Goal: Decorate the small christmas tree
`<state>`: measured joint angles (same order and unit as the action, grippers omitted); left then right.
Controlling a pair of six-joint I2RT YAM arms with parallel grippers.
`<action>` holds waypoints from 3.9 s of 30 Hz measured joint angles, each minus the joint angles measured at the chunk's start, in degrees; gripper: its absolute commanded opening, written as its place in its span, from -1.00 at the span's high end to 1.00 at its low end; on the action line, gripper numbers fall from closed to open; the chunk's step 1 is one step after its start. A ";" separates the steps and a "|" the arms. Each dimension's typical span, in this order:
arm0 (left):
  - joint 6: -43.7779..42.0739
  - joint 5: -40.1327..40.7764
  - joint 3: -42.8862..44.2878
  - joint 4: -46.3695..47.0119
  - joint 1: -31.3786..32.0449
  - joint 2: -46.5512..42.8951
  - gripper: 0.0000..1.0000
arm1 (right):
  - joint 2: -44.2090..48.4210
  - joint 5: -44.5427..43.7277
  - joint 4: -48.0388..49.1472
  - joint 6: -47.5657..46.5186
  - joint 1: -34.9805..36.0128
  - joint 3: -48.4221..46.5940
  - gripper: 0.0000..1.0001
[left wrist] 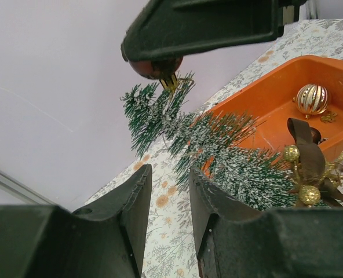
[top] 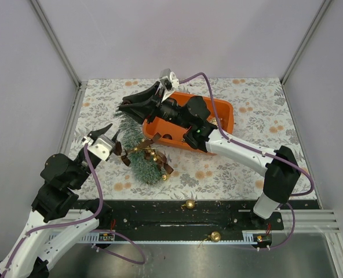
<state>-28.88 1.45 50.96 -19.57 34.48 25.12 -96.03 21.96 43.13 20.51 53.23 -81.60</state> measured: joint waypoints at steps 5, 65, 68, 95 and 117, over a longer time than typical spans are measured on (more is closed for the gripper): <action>0.04 0.00 -0.52 0.66 0.00 0.00 0.22 | 0.00 0.48 1.84 1.36 -0.04 -0.83 0.16; 1.77 -6.82 -0.96 1.05 0.00 -0.02 0.81 | -0.87 -6.56 9.31 2.54 -2.67 9.40 -0.99; 1.77 -6.84 -0.96 1.05 0.00 -0.02 0.81 | -0.13 -7.13 9.31 2.49 -2.67 9.90 -0.99; 0.68 -4.61 7.80 -5.25 0.00 -0.79 -0.98 | 23.76 -17.84 -19.15 -5.18 -3.23 13.86 -0.99; 13.03 21.59 15.91 -31.32 -0.31 3.98 -0.96 | 37.27 -34.62 -65.81 7.04 -15.80 16.55 -0.99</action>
<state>-15.86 23.05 66.87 -50.89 34.17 29.10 -58.76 -12.67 -22.68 27.55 37.43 -65.06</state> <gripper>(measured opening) 0.987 0.993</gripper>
